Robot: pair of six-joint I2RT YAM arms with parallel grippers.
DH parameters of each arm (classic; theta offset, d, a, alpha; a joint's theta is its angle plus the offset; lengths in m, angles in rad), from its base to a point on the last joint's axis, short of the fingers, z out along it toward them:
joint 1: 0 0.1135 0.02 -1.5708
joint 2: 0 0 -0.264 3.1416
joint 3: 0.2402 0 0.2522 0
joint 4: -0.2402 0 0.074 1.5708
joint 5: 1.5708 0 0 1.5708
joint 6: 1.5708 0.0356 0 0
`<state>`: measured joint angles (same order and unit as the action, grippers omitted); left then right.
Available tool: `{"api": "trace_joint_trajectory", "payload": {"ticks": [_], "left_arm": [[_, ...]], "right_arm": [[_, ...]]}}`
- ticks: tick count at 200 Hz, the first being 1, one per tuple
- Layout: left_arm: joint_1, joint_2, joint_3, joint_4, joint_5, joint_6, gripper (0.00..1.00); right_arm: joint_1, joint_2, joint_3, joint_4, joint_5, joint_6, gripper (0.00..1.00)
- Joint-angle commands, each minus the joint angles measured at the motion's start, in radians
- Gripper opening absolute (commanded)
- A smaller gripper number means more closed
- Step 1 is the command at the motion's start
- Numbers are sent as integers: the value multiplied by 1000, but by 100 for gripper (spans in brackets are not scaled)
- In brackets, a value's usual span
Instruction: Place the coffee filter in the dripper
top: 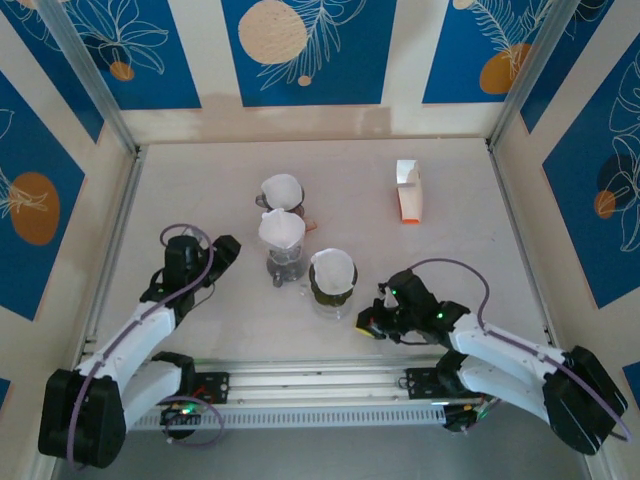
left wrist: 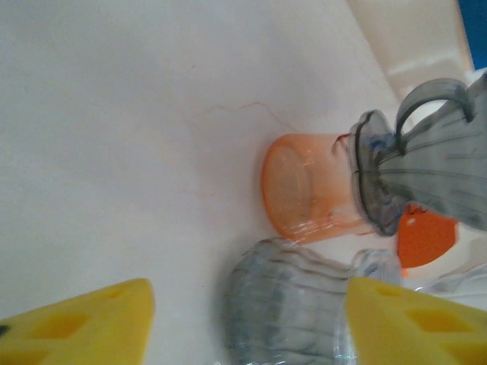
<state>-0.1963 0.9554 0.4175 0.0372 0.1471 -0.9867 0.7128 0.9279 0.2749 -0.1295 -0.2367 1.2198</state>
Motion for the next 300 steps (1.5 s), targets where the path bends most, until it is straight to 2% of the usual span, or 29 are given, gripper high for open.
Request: {"api": "trace_joint_trajectory", "payload": {"ticks": [1, 51, 144, 180, 207, 241, 263, 280, 300], "left_arm": [[9, -38, 4, -61, -15, 28, 83], [11, -96, 12, -122, -30, 49, 87], [20, -99, 15, -142, -30, 55, 88], [25, -101, 16, -149, -34, 60, 88], [29, -101, 19, -162, -44, 67, 89], [33, -115, 59, -237, -123, 84, 92], [36, -131, 90, -269, -190, 72, 94], [37, -138, 124, -283, -250, 77, 97], [36, -121, 184, -322, -355, 92, 100]], "right_arm": [[30, 79, 36, 147, -17, 59, 0], [30, 225, 86, 239, 9, 33, 0], [-83, 445, 196, 356, -29, -73, 0], [-110, 478, 230, 354, -49, -94, 0], [-116, 440, 213, 312, -44, -103, 0], [-114, 269, 191, 110, 38, -176, 16], [-122, 114, 204, -58, 121, -234, 33], [-147, 11, 228, -167, 167, -276, 51], [-193, -71, 264, -250, 211, -349, 60]]}}
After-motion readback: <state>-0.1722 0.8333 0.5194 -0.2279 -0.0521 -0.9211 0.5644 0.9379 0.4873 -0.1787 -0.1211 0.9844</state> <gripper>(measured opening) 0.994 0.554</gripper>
